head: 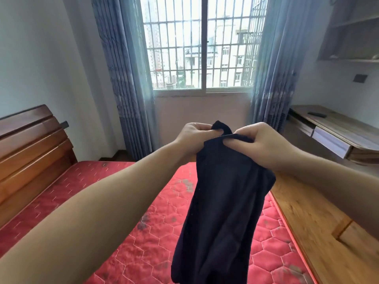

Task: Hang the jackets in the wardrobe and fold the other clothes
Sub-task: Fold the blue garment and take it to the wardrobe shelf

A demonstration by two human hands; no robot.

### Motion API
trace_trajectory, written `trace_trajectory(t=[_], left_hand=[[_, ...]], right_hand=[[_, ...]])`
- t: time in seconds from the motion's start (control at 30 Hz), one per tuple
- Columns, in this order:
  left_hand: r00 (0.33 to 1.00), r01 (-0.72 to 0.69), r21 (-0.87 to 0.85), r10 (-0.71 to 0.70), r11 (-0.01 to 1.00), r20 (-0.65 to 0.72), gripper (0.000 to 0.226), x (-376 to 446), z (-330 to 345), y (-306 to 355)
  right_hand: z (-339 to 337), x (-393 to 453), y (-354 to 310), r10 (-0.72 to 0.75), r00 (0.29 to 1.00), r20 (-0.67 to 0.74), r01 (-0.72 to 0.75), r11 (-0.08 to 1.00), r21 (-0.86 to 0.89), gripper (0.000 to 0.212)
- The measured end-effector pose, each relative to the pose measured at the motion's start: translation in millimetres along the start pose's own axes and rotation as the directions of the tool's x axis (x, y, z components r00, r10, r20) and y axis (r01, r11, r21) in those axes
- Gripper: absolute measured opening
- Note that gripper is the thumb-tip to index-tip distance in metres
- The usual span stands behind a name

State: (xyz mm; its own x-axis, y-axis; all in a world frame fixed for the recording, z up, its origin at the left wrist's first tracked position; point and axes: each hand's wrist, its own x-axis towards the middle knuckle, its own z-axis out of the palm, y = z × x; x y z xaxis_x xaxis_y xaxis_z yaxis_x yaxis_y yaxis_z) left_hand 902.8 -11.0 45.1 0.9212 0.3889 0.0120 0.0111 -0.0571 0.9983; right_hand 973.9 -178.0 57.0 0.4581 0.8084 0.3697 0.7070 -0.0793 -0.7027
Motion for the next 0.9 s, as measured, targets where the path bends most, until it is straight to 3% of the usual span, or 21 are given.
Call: trace_trajectory(t=[0.17,0.27,0.5,0.57,0.67,0.7,0.77,0.9], left_hand=[[1.000,0.002,-0.034,-0.003,0.999,-0.024,0.024,-2,8,-1],[0.999,0.012,-0.083,-0.014,0.996,-0.034,0.022,-3,12,-1],[0.988,0.014,-0.115,-0.031,0.993,-0.149,0.013,2,20,-9],[0.988,0.033,-0.120,-0.050,0.992,-0.145,0.017,2,22,-11],[0.986,0.123,-0.187,-0.142,0.975,-0.092,0.029,1,24,-9],[0.981,0.167,-0.235,-0.185,0.958,-0.055,0.033,0,25,-9],[0.973,0.222,-0.310,-0.231,0.924,0.008,0.030,-2,26,-6],[0.978,0.199,-0.364,-0.205,0.910,0.022,0.028,-4,25,-7]], right_hand=[[-2,0,12,0.094,0.982,-0.161,-0.100,0.994,-0.032,0.052],[-4,0,20,0.136,0.961,-0.241,-0.156,0.986,-0.066,0.052],[3,-7,14,0.133,0.989,-0.062,-0.146,0.909,-0.391,0.013],[5,-7,8,0.113,0.992,-0.062,-0.126,0.953,-0.276,0.008],[6,-9,-3,0.192,0.981,-0.007,-0.189,0.972,0.138,0.007],[6,-8,-4,0.205,0.979,0.014,-0.204,0.961,0.189,0.007],[9,-5,0,0.190,0.980,-0.052,-0.177,0.966,0.190,0.008],[9,2,12,0.154,0.923,-0.354,-0.108,0.983,0.147,0.009]])
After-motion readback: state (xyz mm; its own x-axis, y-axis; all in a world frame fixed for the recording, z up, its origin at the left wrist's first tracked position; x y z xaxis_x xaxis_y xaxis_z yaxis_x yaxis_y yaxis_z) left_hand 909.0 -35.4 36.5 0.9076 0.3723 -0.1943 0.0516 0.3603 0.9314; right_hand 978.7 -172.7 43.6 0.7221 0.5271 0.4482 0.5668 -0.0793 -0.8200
